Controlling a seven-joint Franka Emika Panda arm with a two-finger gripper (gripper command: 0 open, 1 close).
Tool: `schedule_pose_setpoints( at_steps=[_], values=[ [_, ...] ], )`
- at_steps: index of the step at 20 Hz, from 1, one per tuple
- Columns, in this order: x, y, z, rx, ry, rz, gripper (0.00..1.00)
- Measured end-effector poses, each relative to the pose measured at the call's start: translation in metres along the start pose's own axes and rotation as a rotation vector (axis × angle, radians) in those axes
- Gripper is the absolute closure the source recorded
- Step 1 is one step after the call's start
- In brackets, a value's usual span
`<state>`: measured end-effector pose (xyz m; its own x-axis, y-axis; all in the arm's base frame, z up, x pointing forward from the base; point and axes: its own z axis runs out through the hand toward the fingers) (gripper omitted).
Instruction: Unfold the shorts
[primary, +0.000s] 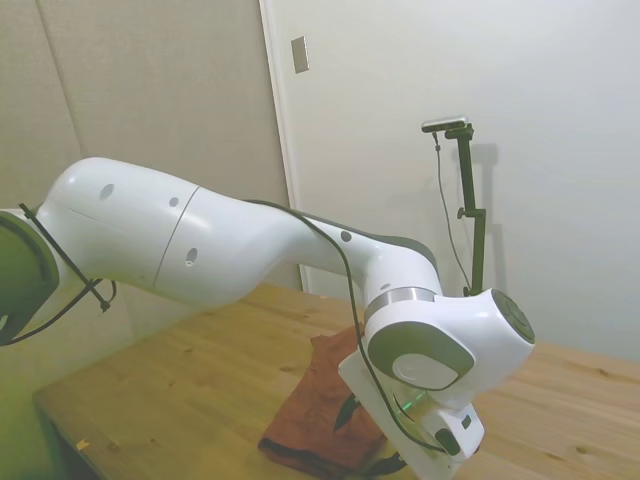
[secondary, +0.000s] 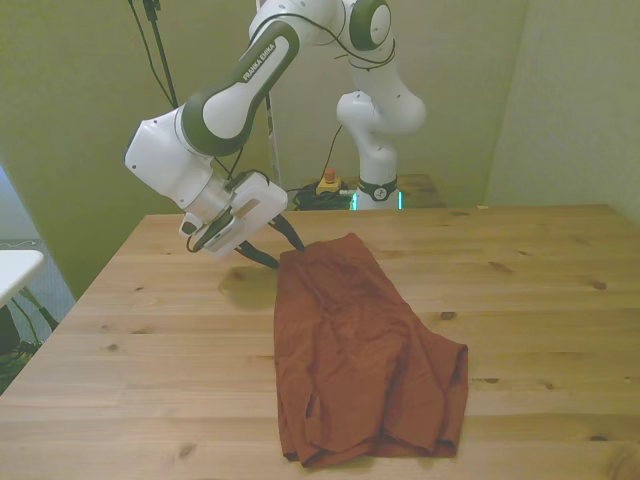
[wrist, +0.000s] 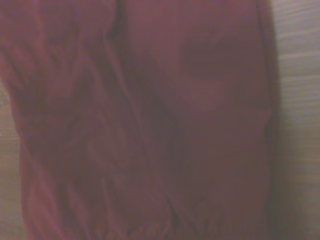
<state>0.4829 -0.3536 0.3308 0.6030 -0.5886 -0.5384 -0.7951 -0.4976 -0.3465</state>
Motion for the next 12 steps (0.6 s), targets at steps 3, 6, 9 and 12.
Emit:
schedule_pose_setpoints(
  at_steps=[3, 6, 9, 12],
  values=[
    [0.0001, 0.0013, 0.0020, 0.000, -0.004, 0.003, 1.00],
    [0.0002, 0.0016, 0.0019, 0.000, -0.003, 0.003, 1.00],
    [0.0003, 0.0017, 0.0018, 0.000, -0.002, 0.004, 1.00],
    [0.0003, 0.0019, 0.0017, 0.000, -0.002, 0.004, 1.00]
  ],
)
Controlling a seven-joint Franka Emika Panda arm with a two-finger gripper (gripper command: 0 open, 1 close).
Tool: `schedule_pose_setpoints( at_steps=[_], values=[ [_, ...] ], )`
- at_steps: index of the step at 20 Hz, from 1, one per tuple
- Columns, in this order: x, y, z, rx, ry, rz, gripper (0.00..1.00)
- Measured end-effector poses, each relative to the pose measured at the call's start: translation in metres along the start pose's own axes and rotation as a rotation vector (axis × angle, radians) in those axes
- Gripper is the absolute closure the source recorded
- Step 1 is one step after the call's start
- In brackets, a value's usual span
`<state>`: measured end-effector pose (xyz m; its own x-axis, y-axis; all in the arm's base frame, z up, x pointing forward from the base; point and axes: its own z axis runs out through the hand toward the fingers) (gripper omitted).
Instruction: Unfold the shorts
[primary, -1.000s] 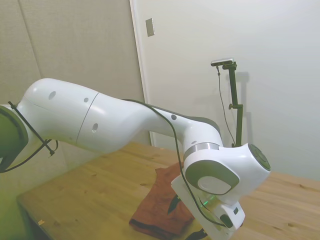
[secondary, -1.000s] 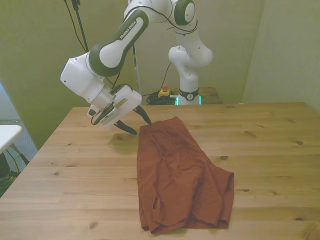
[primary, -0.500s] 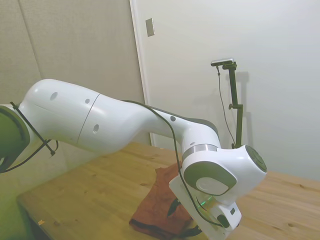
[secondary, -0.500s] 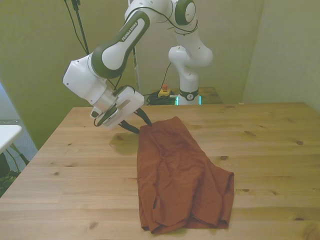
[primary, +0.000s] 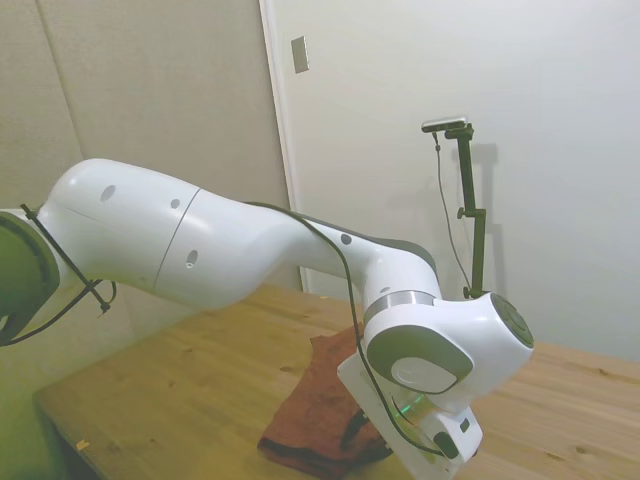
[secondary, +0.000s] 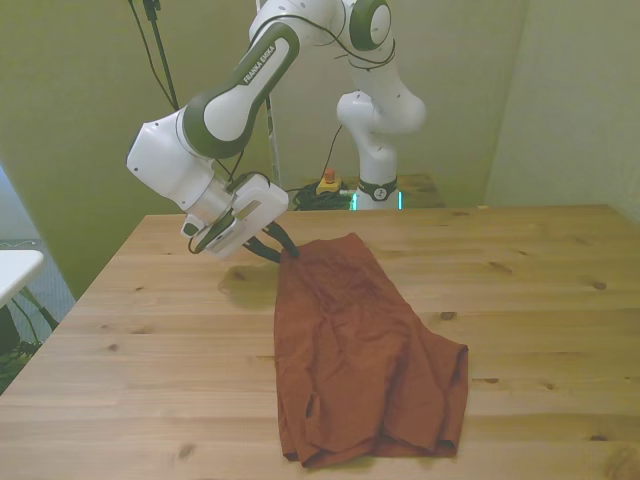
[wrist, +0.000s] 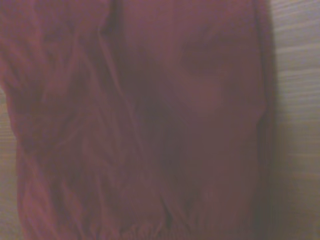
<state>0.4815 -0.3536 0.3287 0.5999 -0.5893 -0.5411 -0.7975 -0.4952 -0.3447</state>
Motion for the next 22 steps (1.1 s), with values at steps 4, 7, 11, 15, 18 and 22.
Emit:
schedule_pose_setpoints(
  at_steps=[4, 7, 11, 15, 18, 22],
  values=[
    [-0.001, 0.000, -0.001, 0.000, 0.002, -0.001, 1.00],
    [-0.011, -0.012, -0.011, 0.002, 0.021, -0.025, 1.00],
    [-0.055, -0.058, -0.031, -0.027, 0.070, -0.112, 1.00],
    [-0.096, -0.097, -0.029, -0.143, 0.187, -0.126, 1.00],
    [-0.117, -0.113, -0.014, -0.216, 0.260, -0.128, 1.00],
    [-0.148, -0.136, -0.001, -0.278, 0.332, -0.159, 1.00]
  ],
)
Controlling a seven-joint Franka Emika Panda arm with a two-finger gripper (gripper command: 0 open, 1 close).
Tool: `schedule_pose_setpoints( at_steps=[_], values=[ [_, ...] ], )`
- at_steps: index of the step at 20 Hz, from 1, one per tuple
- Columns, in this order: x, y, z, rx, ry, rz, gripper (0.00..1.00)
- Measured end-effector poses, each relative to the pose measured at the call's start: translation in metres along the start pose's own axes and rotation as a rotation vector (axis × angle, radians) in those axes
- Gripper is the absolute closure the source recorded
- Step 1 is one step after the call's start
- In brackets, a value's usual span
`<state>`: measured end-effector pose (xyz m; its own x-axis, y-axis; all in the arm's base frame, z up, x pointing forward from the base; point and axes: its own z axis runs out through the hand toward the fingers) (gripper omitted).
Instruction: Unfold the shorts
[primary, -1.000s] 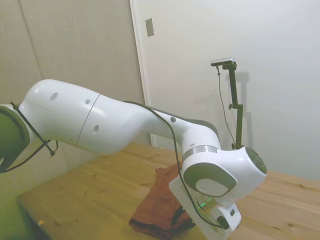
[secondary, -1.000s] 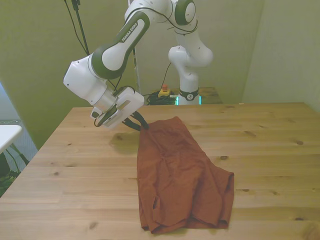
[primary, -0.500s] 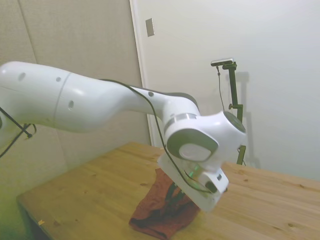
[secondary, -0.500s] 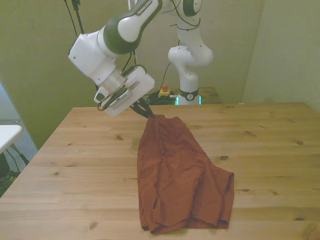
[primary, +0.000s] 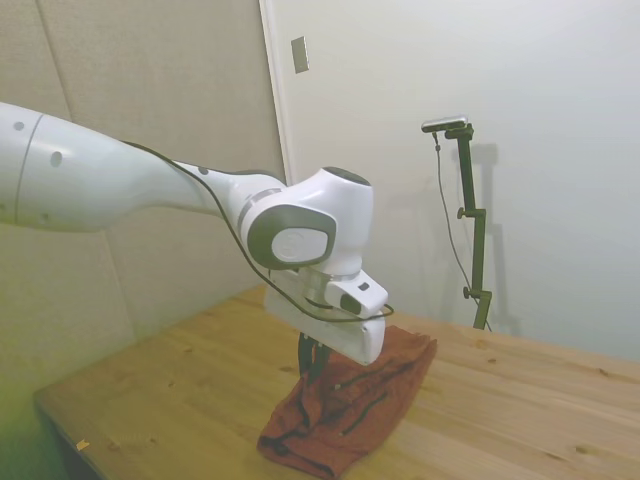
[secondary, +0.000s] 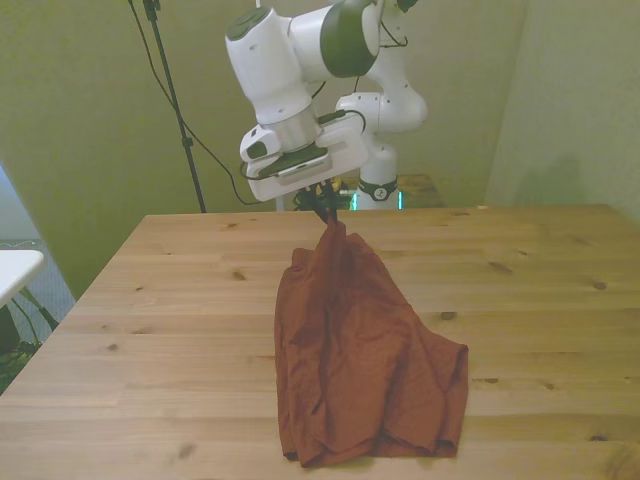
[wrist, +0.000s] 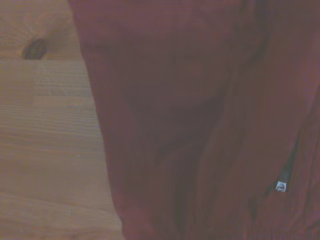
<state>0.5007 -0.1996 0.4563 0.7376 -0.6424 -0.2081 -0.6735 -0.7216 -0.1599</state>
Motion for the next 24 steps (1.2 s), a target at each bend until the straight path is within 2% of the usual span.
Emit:
schedule_pose_setpoints(
  at_steps=[3, 13, 17, 24],
  values=[
    [-0.018, -0.023, -0.003, -0.043, 0.046, -0.030, 1.00],
    [-0.067, -0.112, 0.035, -0.128, 0.101, -0.157, 1.00],
    [-0.108, -0.132, 0.056, -0.148, 0.103, -0.185, 1.00],
    [-0.178, -0.146, 0.068, -0.174, 0.111, -0.253, 1.00]
  ],
)
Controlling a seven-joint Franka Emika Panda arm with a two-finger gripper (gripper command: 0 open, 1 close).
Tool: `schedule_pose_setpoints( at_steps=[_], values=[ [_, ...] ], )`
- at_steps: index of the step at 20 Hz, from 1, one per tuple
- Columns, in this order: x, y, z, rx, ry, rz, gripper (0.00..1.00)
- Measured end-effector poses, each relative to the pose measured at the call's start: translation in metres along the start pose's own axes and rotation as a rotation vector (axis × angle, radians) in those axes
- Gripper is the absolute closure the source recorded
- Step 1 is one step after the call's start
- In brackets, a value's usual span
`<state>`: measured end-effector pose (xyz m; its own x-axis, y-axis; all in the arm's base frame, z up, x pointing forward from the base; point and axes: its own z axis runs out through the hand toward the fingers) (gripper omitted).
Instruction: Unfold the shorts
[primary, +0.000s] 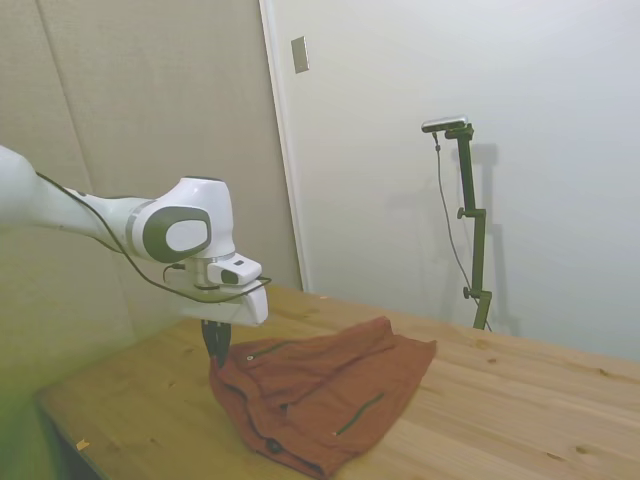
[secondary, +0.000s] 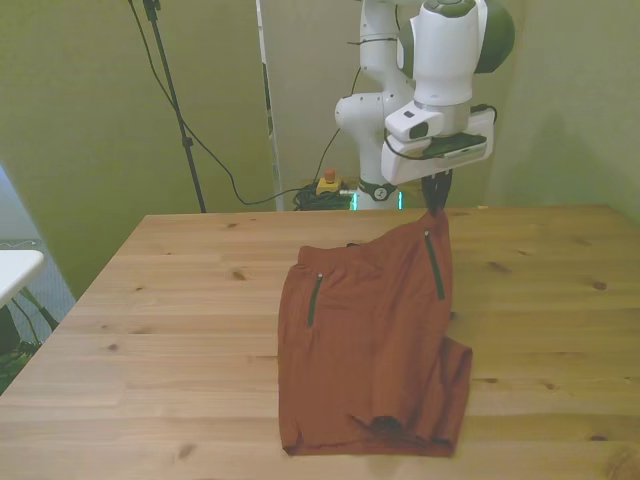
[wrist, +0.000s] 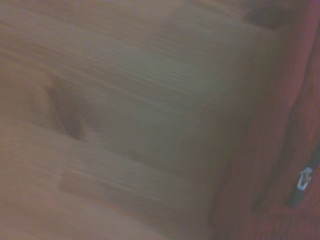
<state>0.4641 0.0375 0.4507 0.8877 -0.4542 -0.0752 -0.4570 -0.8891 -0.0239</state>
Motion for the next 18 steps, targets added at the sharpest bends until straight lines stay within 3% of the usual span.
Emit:
schedule_pose_setpoints(
  at_steps=[1, 10, 18],
  values=[
    [-0.006, -0.004, 0.001, -0.005, 0.000, -0.007, 0.00],
    [-0.025, -0.014, 0.024, -0.042, -0.018, -0.037, 0.00],
    [-0.032, -0.021, 0.025, -0.047, -0.016, -0.045, 0.00]
  ],
)
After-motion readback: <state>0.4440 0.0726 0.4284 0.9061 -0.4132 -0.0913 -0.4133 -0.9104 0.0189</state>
